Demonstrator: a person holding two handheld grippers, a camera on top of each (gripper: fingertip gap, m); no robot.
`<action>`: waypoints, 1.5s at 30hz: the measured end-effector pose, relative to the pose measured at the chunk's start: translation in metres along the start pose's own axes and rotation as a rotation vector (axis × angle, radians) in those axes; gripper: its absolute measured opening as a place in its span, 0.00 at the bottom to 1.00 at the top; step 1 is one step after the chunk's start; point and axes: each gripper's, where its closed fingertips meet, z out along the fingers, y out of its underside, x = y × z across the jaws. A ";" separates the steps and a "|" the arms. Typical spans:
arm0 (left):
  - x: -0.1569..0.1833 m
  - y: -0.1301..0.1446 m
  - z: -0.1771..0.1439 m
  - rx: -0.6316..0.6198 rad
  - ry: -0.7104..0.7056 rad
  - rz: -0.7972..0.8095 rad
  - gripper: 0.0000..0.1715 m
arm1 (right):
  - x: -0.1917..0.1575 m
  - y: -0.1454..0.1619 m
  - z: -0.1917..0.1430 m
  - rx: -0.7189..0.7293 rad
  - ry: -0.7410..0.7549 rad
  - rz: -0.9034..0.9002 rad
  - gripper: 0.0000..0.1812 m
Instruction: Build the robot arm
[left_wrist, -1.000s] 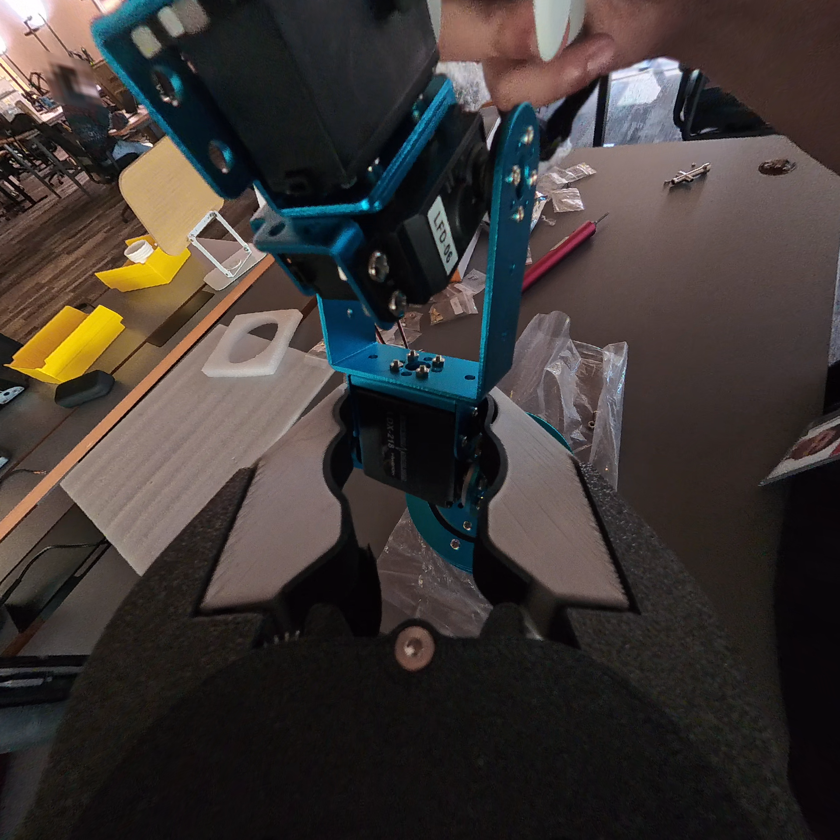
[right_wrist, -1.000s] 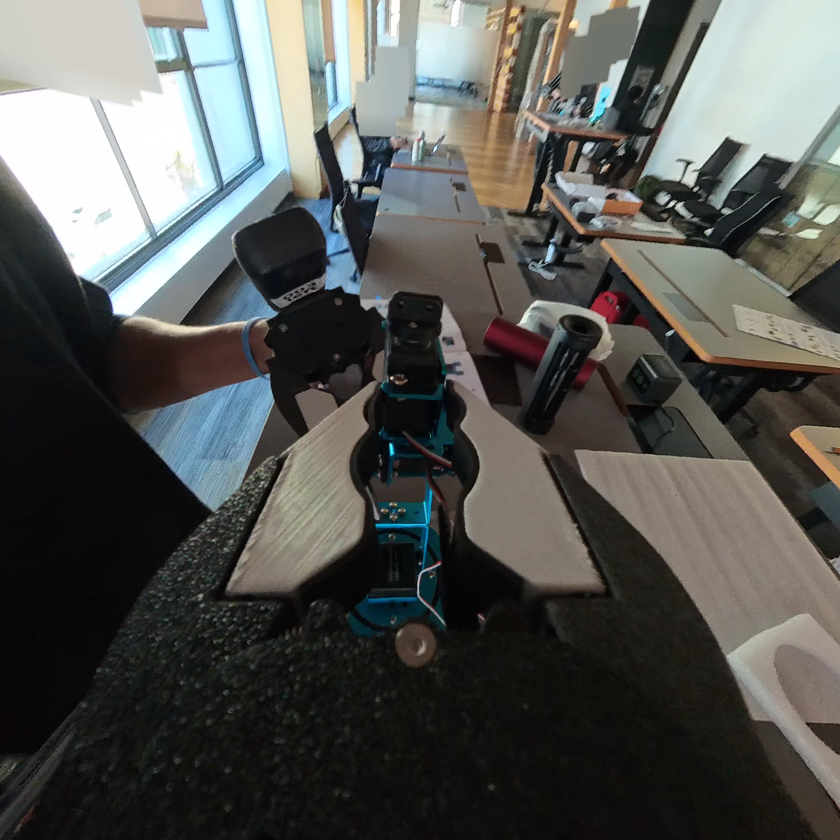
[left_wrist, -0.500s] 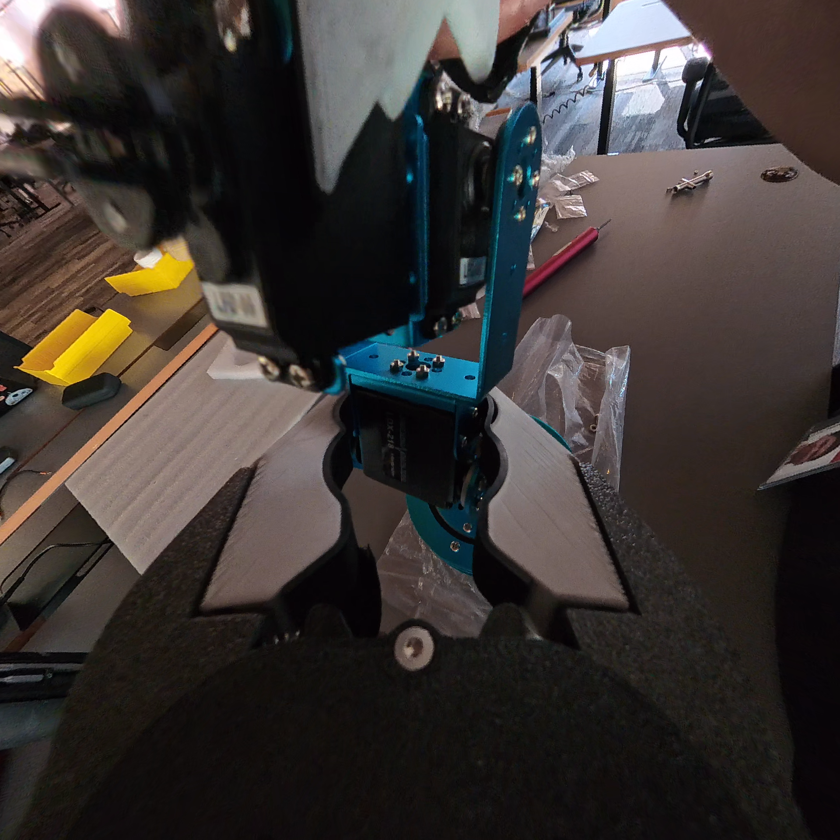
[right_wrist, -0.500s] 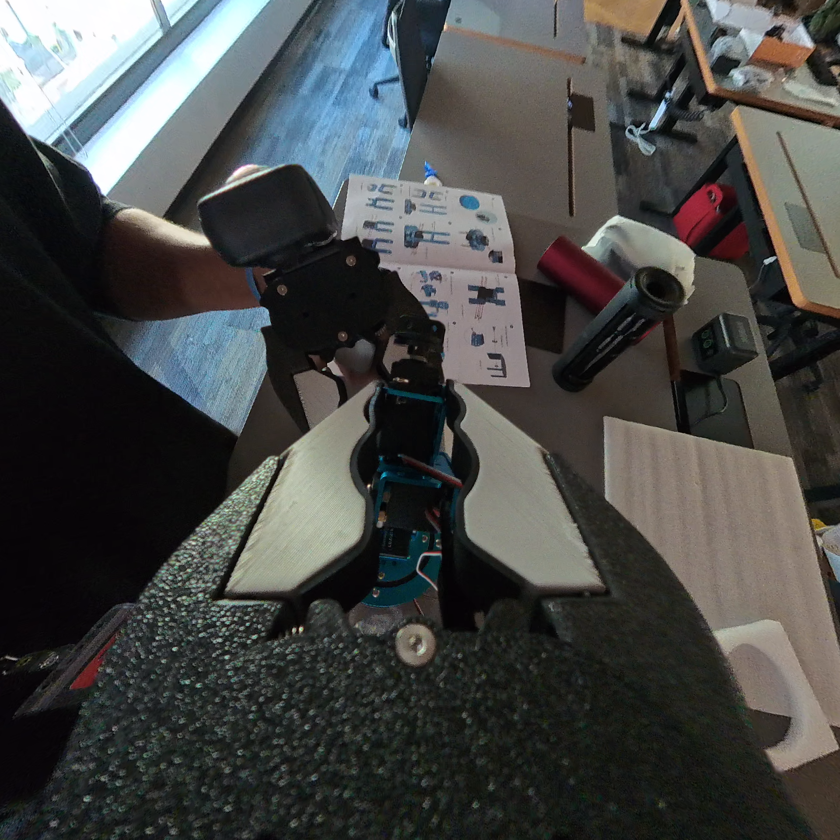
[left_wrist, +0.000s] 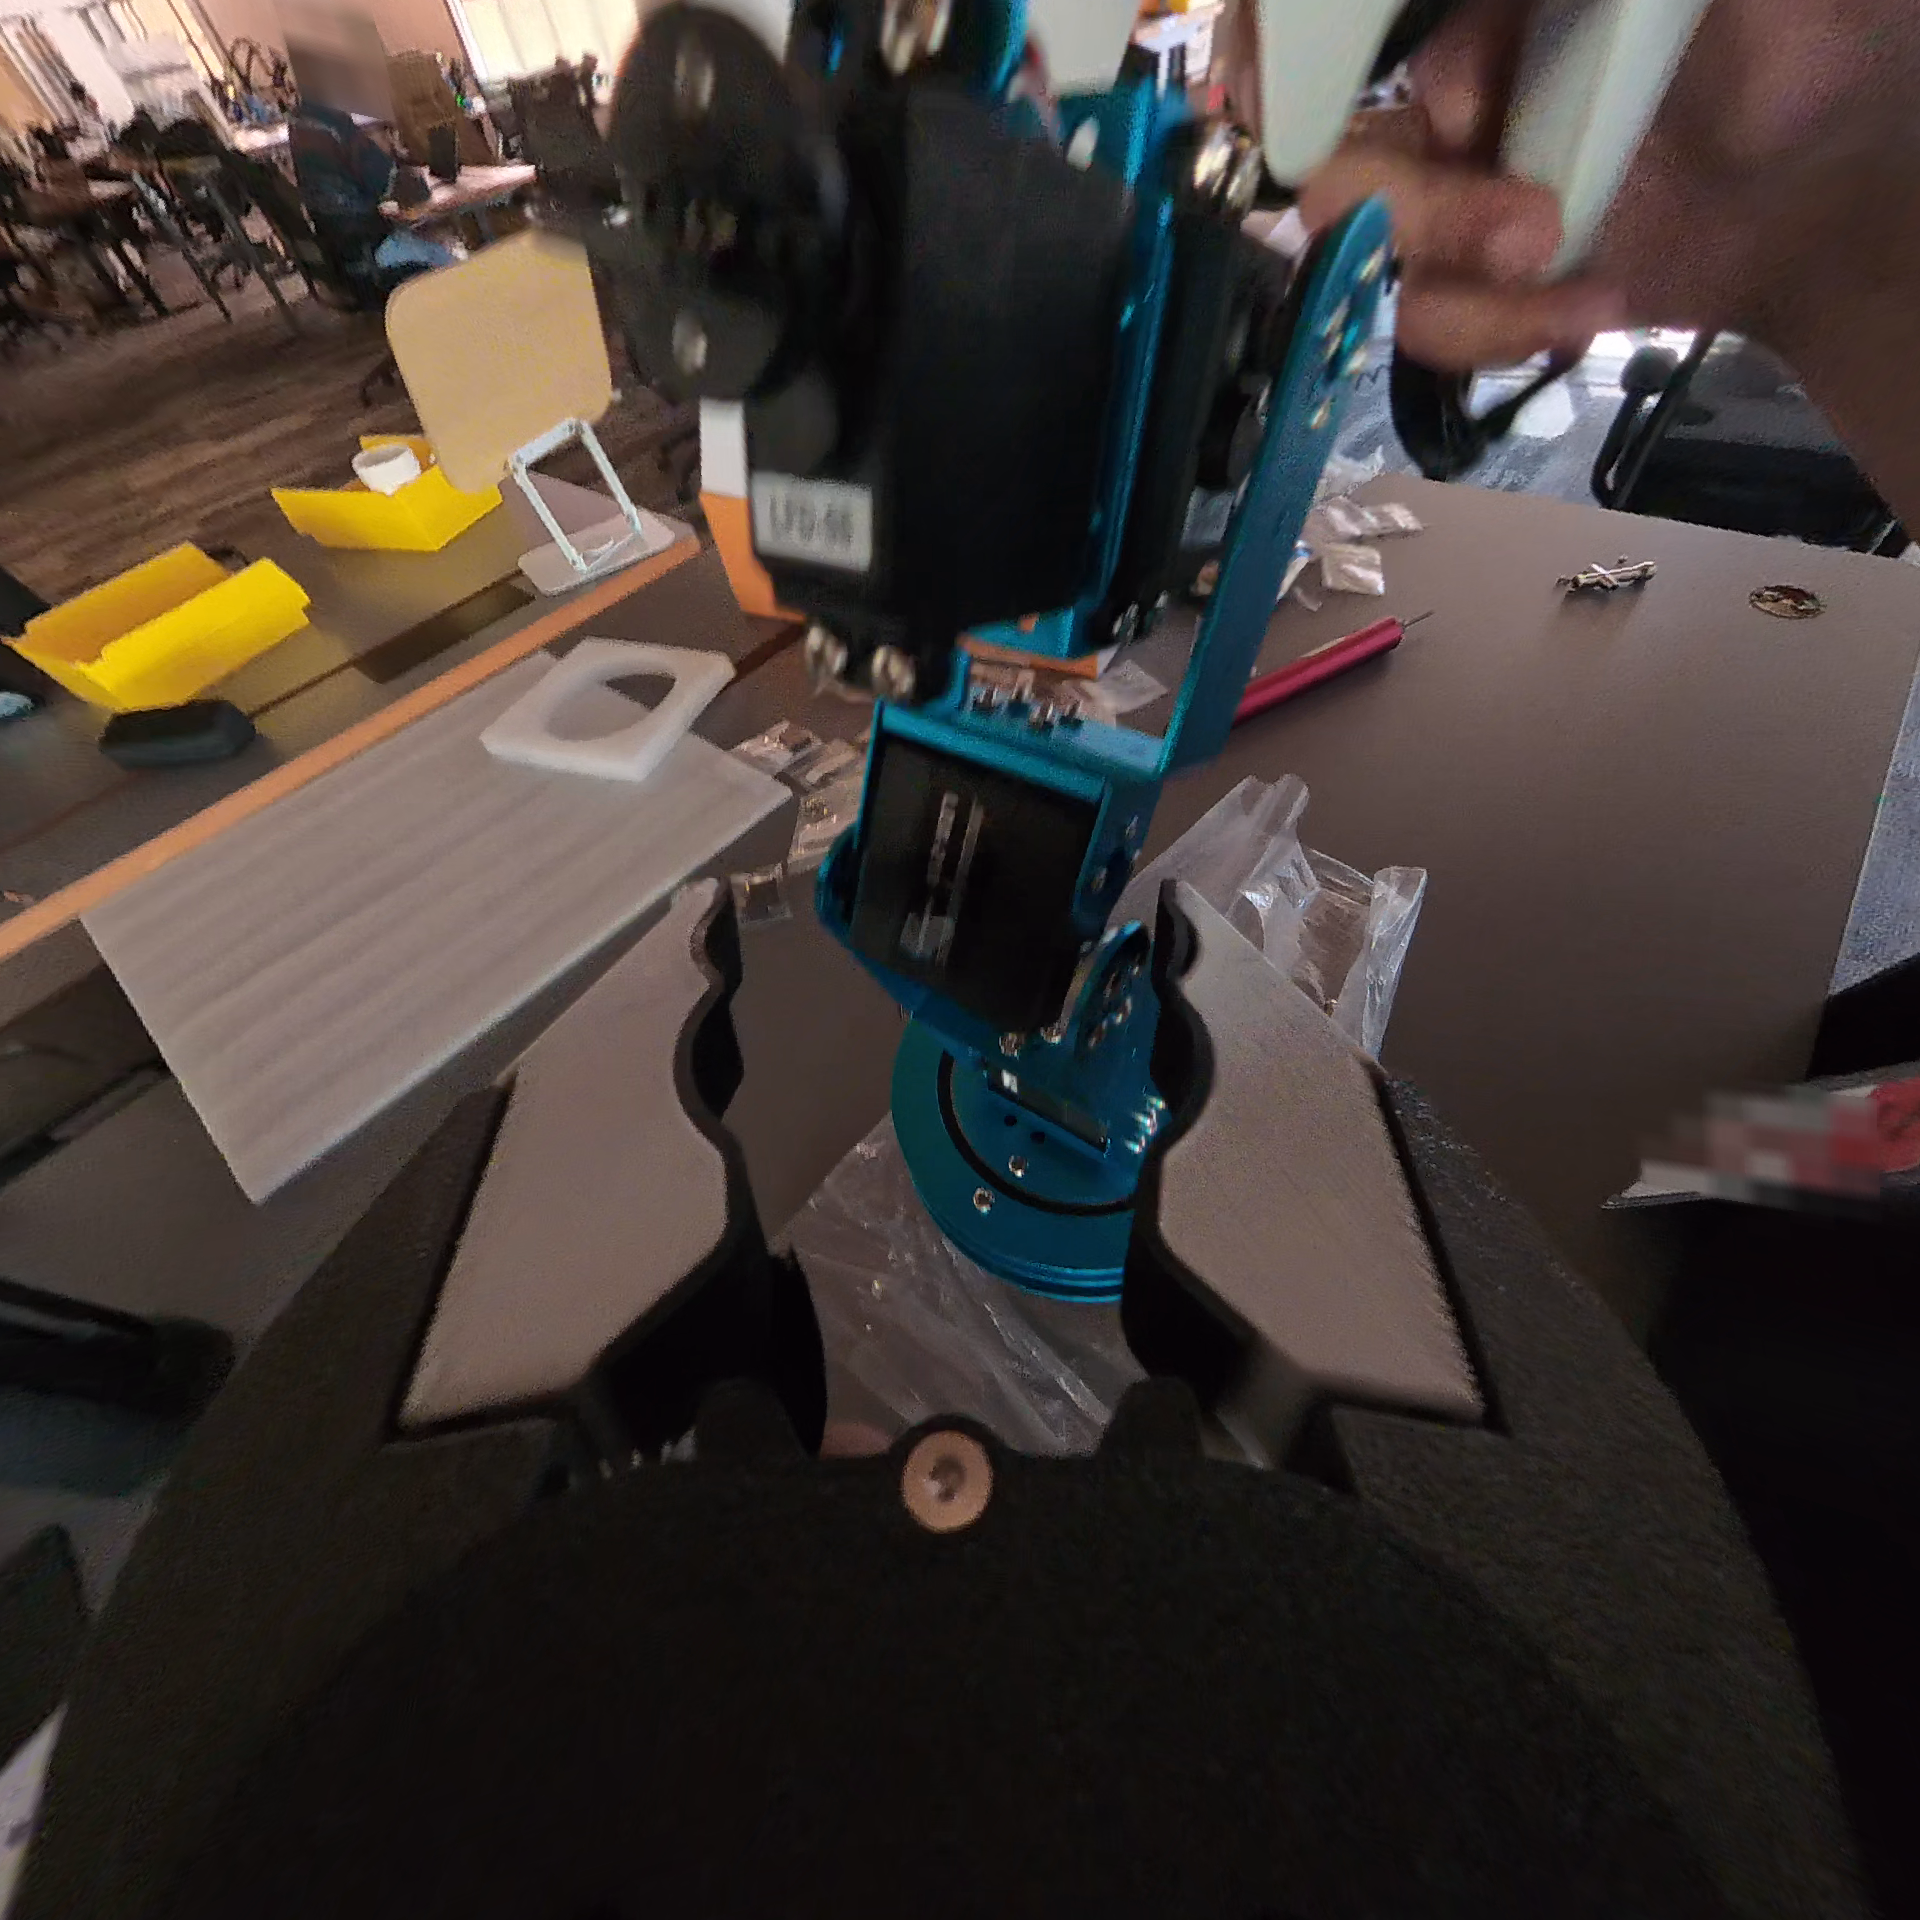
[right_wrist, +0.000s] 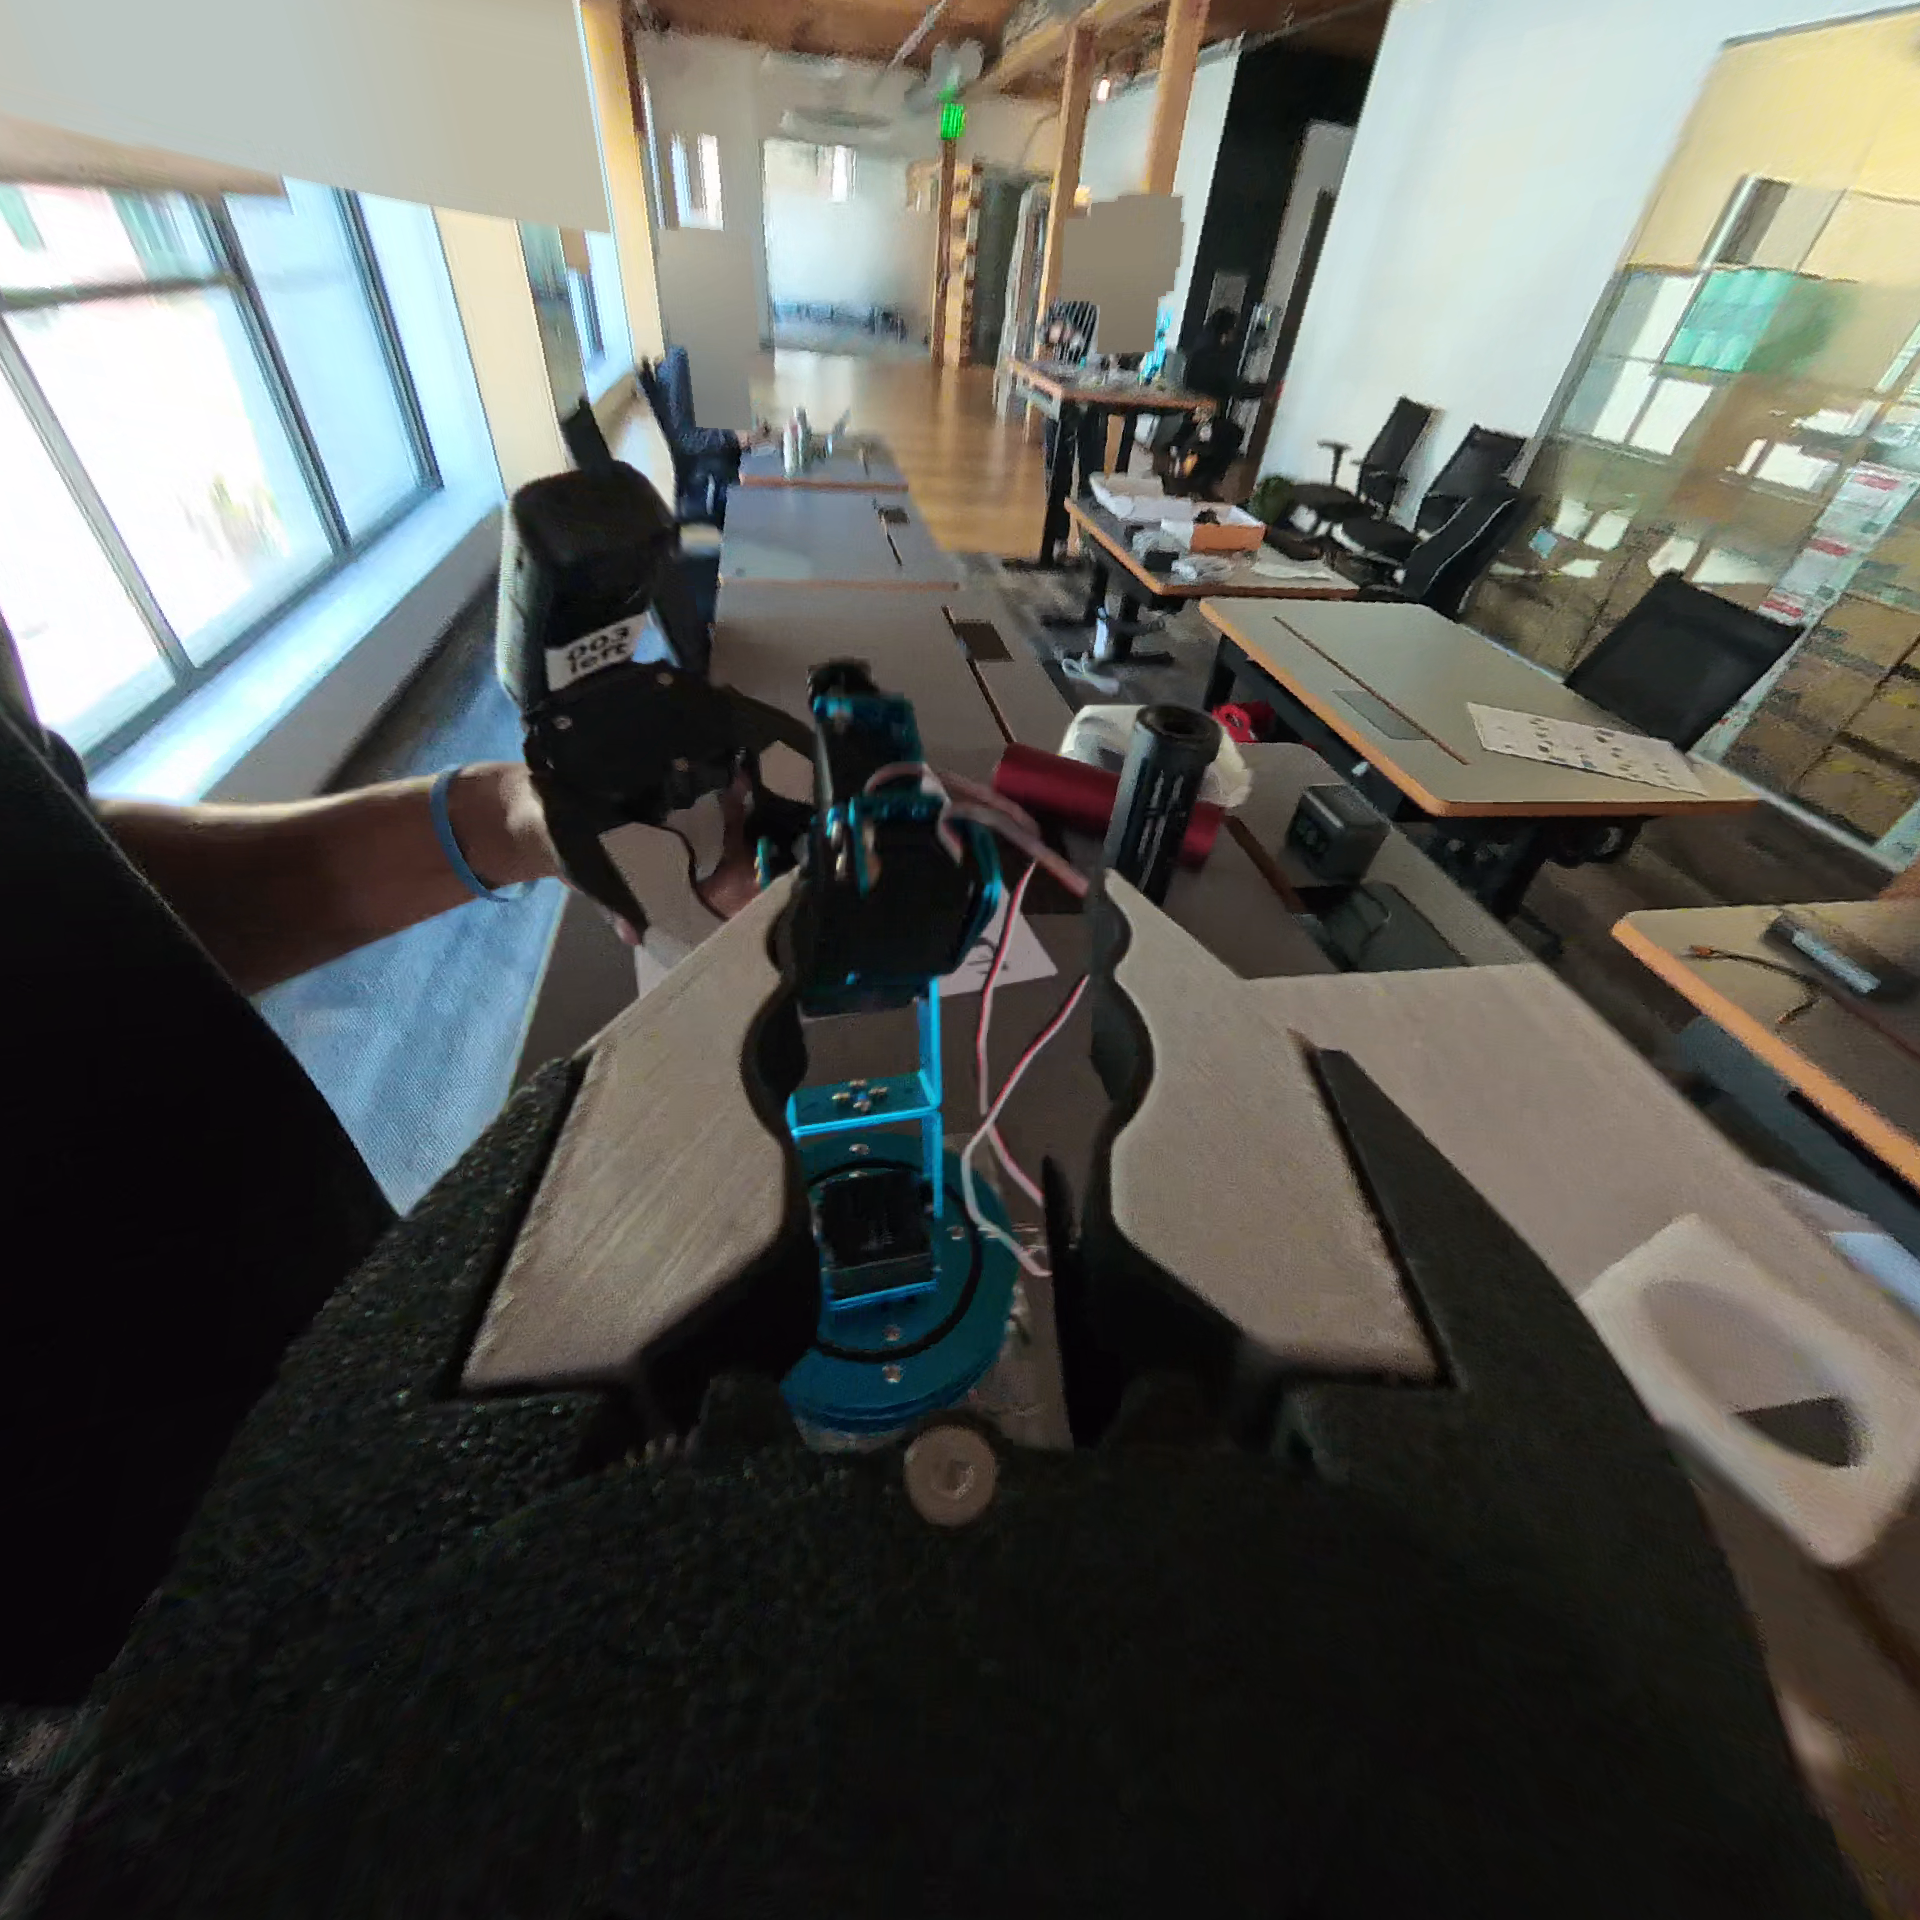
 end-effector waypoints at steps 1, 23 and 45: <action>-0.001 0.007 0.001 -0.012 -0.006 -0.024 0.49 | -0.005 0.013 0.002 0.036 -0.016 0.055 0.33; -0.003 0.037 0.033 -0.001 -0.516 -0.201 0.25 | -0.025 0.034 0.085 0.075 -0.107 0.052 0.36; -0.011 0.036 0.021 -0.145 -0.635 -0.070 0.21 | -0.024 0.026 0.092 -0.061 -0.161 0.093 0.37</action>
